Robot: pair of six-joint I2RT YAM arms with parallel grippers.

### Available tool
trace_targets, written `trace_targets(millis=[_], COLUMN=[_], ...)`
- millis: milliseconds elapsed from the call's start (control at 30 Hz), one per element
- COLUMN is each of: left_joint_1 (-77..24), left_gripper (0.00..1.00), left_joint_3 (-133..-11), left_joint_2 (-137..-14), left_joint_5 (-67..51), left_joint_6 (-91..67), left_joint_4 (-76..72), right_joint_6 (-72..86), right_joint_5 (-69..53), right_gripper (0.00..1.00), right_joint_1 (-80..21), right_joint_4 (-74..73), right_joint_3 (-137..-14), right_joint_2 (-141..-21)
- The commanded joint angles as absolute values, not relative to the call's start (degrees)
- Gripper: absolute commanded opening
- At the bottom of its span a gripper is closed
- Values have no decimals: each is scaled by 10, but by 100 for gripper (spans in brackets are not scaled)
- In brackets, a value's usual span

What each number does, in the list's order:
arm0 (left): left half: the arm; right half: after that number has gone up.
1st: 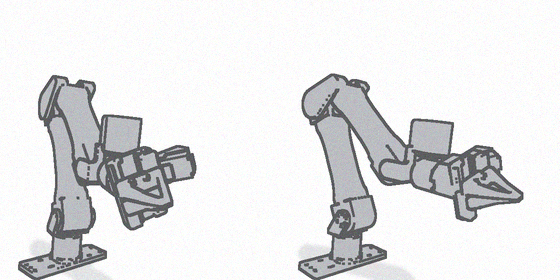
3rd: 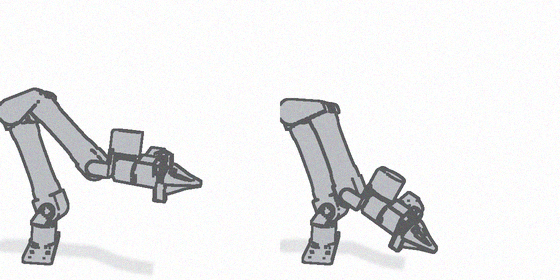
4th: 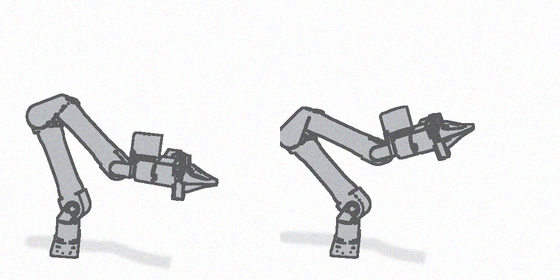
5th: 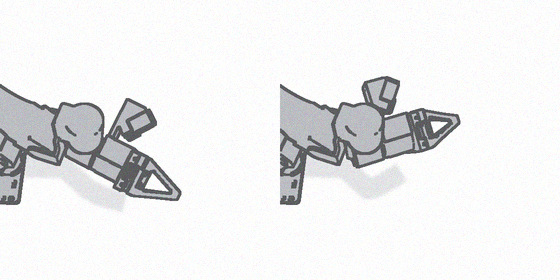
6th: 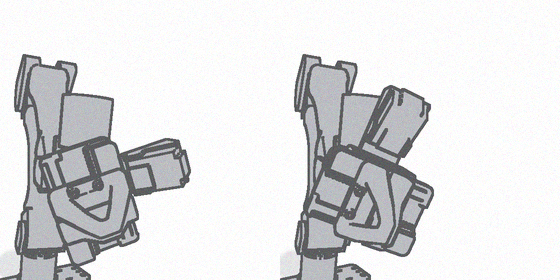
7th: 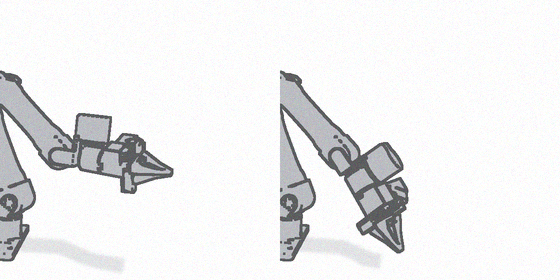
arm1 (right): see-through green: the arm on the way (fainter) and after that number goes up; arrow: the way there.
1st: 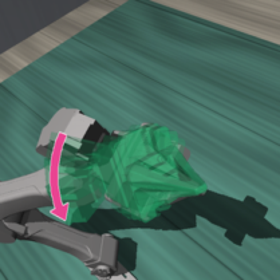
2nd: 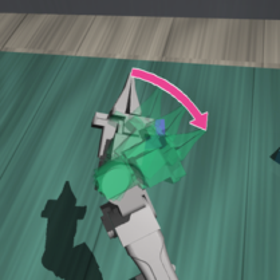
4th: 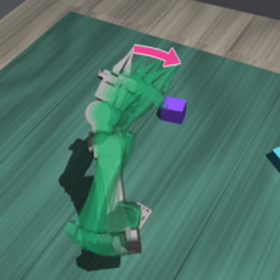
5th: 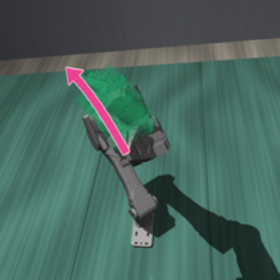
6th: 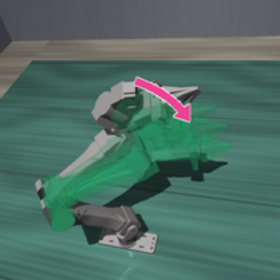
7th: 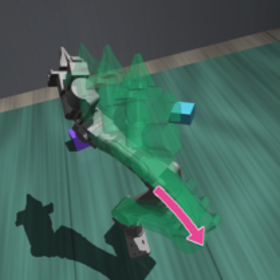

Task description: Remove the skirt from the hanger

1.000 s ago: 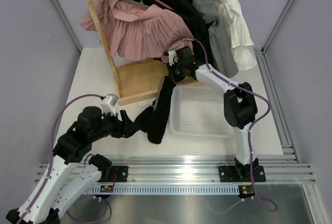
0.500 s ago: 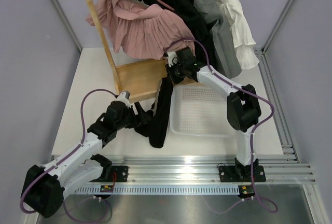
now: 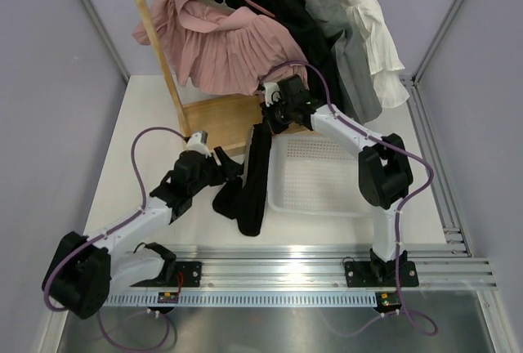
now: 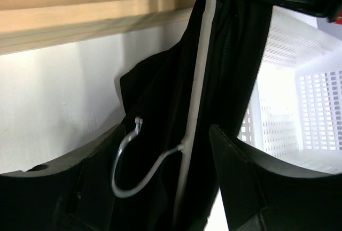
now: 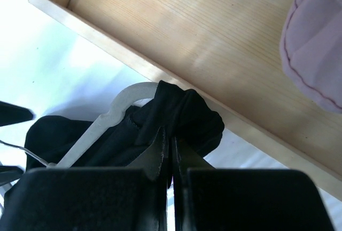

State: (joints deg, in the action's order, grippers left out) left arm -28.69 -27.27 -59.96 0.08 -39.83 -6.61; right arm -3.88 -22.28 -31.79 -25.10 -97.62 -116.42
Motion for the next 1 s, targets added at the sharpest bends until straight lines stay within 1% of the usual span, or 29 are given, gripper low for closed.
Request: trace_targets(millis=[0, 33, 67, 133, 233, 333, 433, 500, 633, 833, 933, 967], left_joint_1=[-284, -285, -285, -284, -285, -285, -285, -284, -285, -285, -285, -285], left_gripper=[65, 61, 53, 47, 47, 50, 56, 58, 52, 52, 45, 40], left_joint_3=[-304, -307, -309, -311, -318, -324, -330, -334, -345, -383, -402, -403], left_joint_2=[-645, -652, -658, -664, -663, -660, -663, -665, -680, -715, -729, -731], left_joint_5=[-50, -61, -68, -86, -96, -98, -99, -103, -100, -90, -82, -80], left_joint_6=[-381, -380, -379, -380, -375, -371, -372, -374, -374, -369, -363, -362], left_joint_4=[-155, -161, -167, -178, -178, -172, -172, -171, -159, -120, -99, -96], right_joint_6=[-26, -24, -20, -16, -13, -10, -9, -9, -11, -16, -16, -16], right_joint_5=[-251, -255, -257, -261, -264, -265, -265, -265, -262, -263, -265, -265], right_gripper=[0, 0, 0, 0, 0, 0, 0, 0, 0, 0, 0, 0], right_joint_1=[-323, -323, -323, -325, -331, -339, -343, -346, -349, -357, -359, -358], right_joint_4=[-228, -228, -225, -223, -223, -224, -224, -222, -223, -221, -220, -219], right_joint_3=[-974, -974, -972, -971, -973, -976, -977, -977, -977, -972, -970, -970], right_joint_2=[-1119, -1117, -1114, -1112, -1113, -1114, -1115, -1114, -1111, -1102, -1099, -1097])
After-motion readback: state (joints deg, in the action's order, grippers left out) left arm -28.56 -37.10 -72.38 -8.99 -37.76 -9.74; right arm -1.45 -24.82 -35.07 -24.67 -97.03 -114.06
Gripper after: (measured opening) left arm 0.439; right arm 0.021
